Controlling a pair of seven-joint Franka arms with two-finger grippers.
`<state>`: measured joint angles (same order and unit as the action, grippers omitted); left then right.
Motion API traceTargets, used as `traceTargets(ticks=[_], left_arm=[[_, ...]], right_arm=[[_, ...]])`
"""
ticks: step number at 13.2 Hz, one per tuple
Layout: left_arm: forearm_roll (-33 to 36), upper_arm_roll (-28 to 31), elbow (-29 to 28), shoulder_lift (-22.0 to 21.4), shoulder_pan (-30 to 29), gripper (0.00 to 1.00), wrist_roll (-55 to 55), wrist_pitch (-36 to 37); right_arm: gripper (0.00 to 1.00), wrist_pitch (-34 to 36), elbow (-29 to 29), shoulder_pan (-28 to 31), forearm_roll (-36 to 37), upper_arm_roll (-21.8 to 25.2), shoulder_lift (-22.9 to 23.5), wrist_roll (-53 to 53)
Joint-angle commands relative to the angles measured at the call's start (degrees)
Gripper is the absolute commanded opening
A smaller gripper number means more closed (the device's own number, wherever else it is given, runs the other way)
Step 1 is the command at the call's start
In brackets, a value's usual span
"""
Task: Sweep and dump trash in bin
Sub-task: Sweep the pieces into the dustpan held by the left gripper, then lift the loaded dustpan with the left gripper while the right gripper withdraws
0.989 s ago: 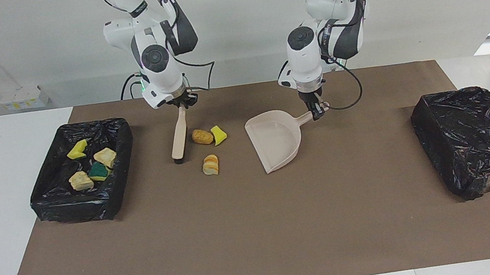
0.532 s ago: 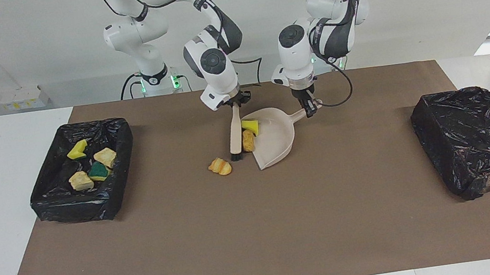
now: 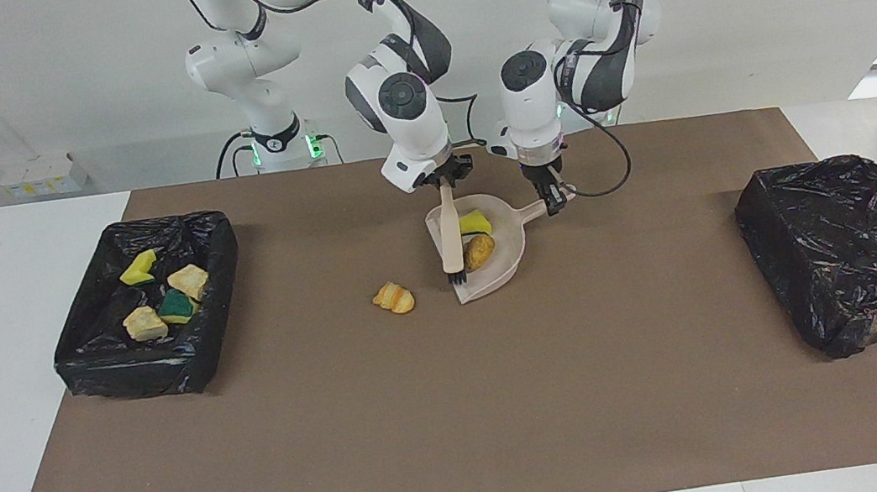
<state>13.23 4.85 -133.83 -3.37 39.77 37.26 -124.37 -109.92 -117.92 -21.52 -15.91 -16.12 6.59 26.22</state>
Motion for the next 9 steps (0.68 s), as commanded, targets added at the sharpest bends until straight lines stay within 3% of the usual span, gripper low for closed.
traceTargets(ticks=[1, 3, 5, 9], left_arm=[[0.66, 0.33, 2.87, 3.01, -2.23, 0.0, 0.53, -1.49], [0.66, 0.33, 4.71, 4.33, -3.64, 0.0, 1.23, -1.4], [0.48, 0.25, 5.86, 5.04, -4.17, 0.0, 1.58, -0.88], [0.39, 0.25, 5.69, 4.96, -4.0, 0.0, 1.23, -0.7]], right_arm=[[0.0, 3.38, 1.2, 3.23, 6.31, -0.15, -0.7, -2.93], [0.0, 3.39, 4.09, 8.57, 13.05, -0.58, 1.22, -5.73], [0.0, 4.01, 8.05, 10.36, 17.3, -0.15, 3.95, -6.35], [0.0, 2.78, 5.08, 21.33, 18.19, -0.41, 4.66, -19.16]])
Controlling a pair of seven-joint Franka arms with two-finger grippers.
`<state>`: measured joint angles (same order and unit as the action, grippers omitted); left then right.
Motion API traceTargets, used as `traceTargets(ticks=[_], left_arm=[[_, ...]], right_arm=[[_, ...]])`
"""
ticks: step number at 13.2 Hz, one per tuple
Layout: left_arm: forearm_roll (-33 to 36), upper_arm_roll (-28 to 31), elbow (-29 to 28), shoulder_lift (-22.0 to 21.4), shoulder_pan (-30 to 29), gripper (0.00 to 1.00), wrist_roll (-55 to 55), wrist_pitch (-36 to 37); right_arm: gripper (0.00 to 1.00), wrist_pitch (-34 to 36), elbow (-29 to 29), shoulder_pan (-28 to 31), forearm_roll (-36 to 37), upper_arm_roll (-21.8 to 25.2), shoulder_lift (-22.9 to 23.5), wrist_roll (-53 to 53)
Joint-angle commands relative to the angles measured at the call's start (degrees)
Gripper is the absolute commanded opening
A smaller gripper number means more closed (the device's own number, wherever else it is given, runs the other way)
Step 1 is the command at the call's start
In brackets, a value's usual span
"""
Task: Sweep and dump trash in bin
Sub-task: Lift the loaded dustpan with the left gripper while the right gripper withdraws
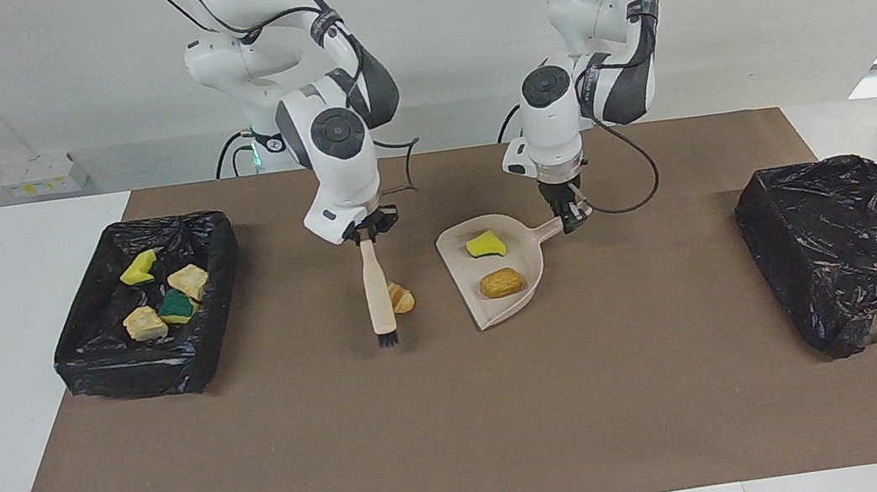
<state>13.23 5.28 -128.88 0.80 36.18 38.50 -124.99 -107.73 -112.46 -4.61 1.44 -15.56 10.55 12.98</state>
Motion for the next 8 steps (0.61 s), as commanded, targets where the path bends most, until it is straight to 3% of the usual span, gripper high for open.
traceTargets(ticks=[1, 4, 8], left_arm=[[0.39, -0.18, 0.56, 0.69, -0.15, 0.0, -0.18, 0.01], [0.3, -0.27, 0.03, 0.26, 0.21, 0.0, -0.44, 0.1], [0.22, -0.36, -0.85, -0.01, 0.56, 0.0, -0.62, 0.01]], right_arm=[[0.0, 0.25, -1.0, 4.52, 0.59, -0.96, 1.05, -6.82], [0.0, -3.09, -3.55, 2.17, -2.91, -1.22, 2.46, -5.6], [0.0, -13.25, -3.38, -10.64, -14.25, -1.14, 6.05, 7.98]])
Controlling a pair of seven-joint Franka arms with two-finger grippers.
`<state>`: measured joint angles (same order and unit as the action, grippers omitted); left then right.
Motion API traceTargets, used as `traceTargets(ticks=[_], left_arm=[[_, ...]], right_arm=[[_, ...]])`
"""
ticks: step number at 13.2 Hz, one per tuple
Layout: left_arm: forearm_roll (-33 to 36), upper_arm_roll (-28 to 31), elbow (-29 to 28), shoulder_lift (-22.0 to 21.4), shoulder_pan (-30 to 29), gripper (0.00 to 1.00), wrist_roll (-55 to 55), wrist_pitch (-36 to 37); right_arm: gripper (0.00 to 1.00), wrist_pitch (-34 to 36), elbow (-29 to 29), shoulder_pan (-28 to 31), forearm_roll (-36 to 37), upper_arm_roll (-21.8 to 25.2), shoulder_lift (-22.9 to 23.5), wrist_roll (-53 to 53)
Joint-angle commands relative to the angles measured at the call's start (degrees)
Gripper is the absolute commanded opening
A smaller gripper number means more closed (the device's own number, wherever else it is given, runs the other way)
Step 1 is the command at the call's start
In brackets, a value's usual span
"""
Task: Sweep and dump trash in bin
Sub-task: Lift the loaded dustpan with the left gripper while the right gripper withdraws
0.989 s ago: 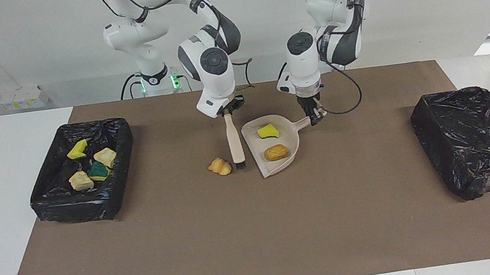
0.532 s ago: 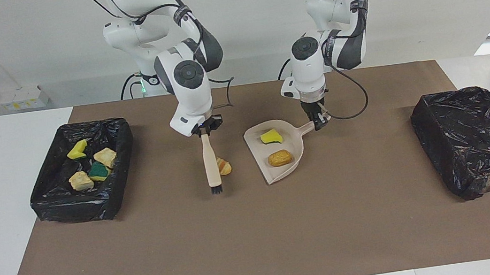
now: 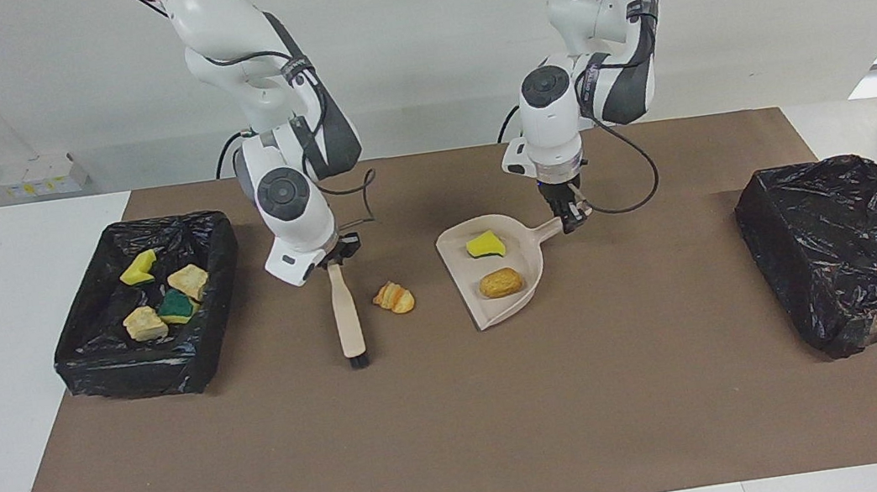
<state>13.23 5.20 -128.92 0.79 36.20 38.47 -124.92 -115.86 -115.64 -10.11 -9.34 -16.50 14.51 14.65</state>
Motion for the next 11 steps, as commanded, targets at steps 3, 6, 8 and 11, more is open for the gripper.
traceTargets(ticks=[3, 6, 8, 11], left_arm=[[0.21, -0.28, -1.95, -0.53, 0.45, 0.0, 0.19, -1.02], [0.21, -0.28, -2.04, -0.36, -0.17, 0.0, 2.12, -4.09], [0.21, -0.19, -1.86, -0.09, -0.87, 0.0, 3.27, -4.19], [-1.09, -0.19, -0.9, 0.44, -2.71, 0.0, 5.1, -3.84]], right_arm=[[0.0, -8.77, 1.55, -7.38, -10.15, -0.29, 3.6, 8.55], [0.0, -8.77, 3.93, -8.87, -13.6, -0.38, 4.22, 8.99], [0.0, -6.49, 4.11, -8.08, -13.51, -0.38, 3.34, 9.86], [0.0, 1.05, 4.64, -6.51, -12.28, 0.59, -3.84, 12.77]])
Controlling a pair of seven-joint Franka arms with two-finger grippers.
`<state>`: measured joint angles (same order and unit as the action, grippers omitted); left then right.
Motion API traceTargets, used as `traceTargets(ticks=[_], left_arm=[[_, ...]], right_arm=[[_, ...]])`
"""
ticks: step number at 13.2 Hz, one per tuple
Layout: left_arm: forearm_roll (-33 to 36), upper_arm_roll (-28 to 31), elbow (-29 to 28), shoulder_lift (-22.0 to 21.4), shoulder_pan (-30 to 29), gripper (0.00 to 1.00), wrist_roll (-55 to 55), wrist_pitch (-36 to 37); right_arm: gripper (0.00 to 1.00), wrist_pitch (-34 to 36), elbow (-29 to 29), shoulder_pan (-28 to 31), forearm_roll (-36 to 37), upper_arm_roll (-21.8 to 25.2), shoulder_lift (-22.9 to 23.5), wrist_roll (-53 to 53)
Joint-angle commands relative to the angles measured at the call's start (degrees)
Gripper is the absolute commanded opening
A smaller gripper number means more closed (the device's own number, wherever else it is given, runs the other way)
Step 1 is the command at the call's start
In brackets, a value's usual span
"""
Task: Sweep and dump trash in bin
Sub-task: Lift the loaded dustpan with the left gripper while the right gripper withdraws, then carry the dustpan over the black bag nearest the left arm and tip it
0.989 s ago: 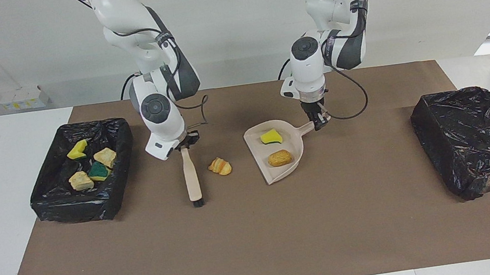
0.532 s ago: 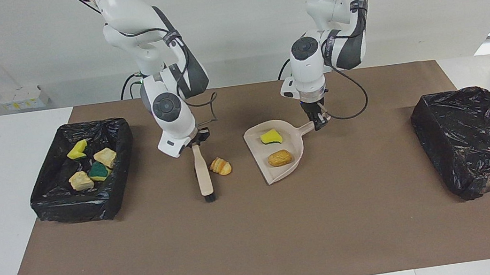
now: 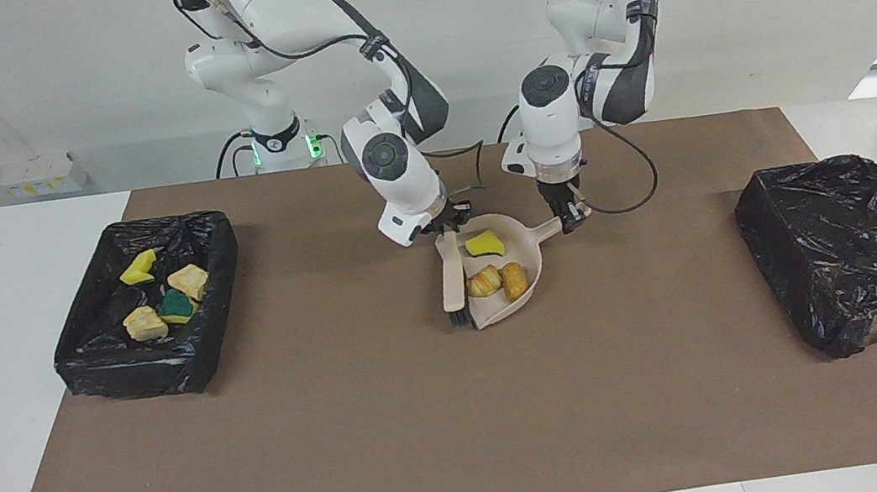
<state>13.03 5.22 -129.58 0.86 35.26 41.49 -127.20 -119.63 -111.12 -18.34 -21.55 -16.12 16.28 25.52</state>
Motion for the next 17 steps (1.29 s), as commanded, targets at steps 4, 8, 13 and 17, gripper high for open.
traceTargets(ticks=[4, 8, 13, 17], left_arm=[[-5.64, -0.12, 4.49, 0.2, -7.04, 0.0, 11.49, 3.43], [-7.93, -0.12, 13.45, 0.55, -13.1, 0.0, 20.27, 12.13], [-7.94, -0.12, 25.48, 4.58, -23.55, 0.0, 33.53, 20.92], [-7.67, -0.03, 30.95, 8.19, -34.18, 0.0, 47.33, 20.85]], right_arm=[[0.0, 16.42, -0.5, 6.04, 6.33, 0.04, -18.0, 2.07], [0.0, 19.62, -5.58, 3.5, 6.26, -0.58, -24.18, 4.54], [0.0, 12.85, -5.86, -5.71, 5.47, -0.67, -18.22, 12.0], [0.0, 11.53, -7.79, -10.91, 5.47, -0.67, -17.16, 14.48]])
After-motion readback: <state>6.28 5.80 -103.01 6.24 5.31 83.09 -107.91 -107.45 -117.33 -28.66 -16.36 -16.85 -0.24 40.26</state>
